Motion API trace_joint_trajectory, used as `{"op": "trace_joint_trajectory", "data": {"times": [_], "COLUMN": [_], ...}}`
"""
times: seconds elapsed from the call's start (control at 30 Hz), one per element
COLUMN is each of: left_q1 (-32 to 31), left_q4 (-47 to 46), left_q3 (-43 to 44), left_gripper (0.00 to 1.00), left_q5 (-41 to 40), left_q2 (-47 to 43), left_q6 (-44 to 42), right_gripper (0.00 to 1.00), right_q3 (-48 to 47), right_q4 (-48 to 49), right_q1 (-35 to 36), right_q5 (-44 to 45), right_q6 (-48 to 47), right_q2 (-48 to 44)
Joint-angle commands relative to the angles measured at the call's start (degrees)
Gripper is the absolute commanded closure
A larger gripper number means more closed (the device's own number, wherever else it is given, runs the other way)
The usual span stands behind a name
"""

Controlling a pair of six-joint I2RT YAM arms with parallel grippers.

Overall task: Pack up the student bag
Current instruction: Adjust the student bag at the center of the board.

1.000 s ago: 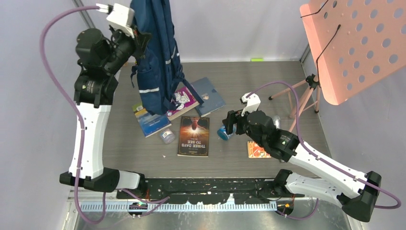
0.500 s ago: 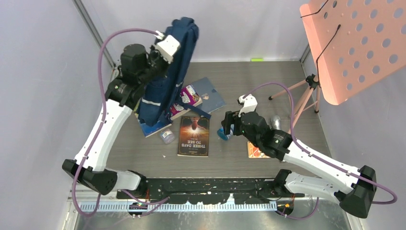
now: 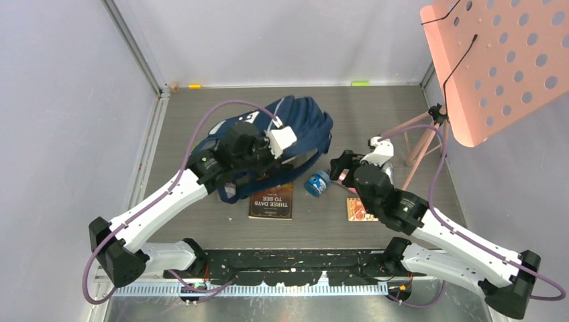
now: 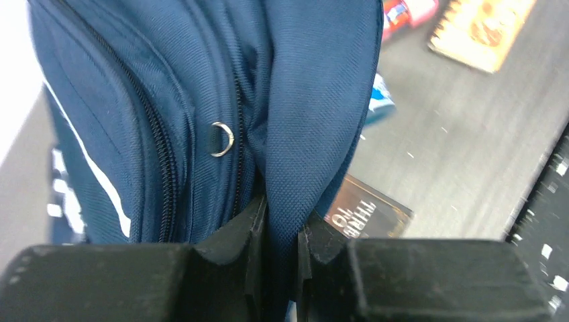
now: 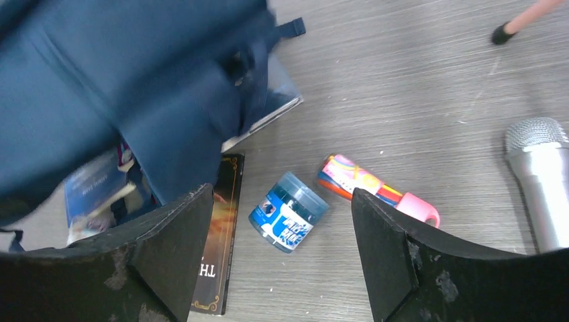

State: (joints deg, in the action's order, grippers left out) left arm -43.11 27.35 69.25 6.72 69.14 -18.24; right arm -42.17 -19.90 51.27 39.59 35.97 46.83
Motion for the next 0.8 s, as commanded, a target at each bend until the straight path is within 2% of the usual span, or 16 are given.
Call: {"op": "trace_joint_trajectory", "data": {"times": [0.0, 0.07, 0.2, 0.3, 0.43, 0.6, 0.67, 0.77], "left_q1": [-1.4, -1.5, -1.5, -1.5, -1.5, -1.0, 0.2, 6.2], "left_q4": [-1.3, -2.8, -1.5, 0.6, 3.3, 7.2, 8.0, 5.8], "left_q3": [-3.1, -5.7, -7.7, -6.8, -5.4, -6.1, -7.7, -12.1], "left_gripper": [0.8, 0.73, 0.38, 0.22, 0.12, 0.06, 0.04, 0.01], "left_q5": [3.1, 4.1, 7.5, 9.9, 10.2, -2.3, -5.6, -5.4], "left_q2": [-4.5, -6.0, -7.9, -9.0, -10.4, -11.3, -11.5, -13.3], "left_q6": [9.3, 12.2, 17.0, 21.5, 26.7, 35.9, 40.1, 46.5], "right_gripper": [0.19, 0.19, 0.18, 0.18, 0.17, 0.17, 0.16, 0.09], "right_q3": [2.6, 3.9, 4.5, 3.5, 2.2, 2.4, 2.3, -0.9], "right_q4": [-1.3, -1.6, -1.8, -2.1, -1.9, 1.0, 3.1, 3.0], "right_q1": [0.2, 0.2, 0.2, 0.2, 0.2, 0.2, 0.2, 0.1], "right_q5": [8.4, 9.6, 10.1, 10.4, 9.6, 3.0, -1.4, -5.5], "right_q6": [4.4, 5.1, 5.1, 3.5, 2.1, -0.4, -2.1, -4.0], "right_q2": [-5.5, -7.6, -9.9, -9.4, -7.5, -3.9, -1.9, 2.4]}}
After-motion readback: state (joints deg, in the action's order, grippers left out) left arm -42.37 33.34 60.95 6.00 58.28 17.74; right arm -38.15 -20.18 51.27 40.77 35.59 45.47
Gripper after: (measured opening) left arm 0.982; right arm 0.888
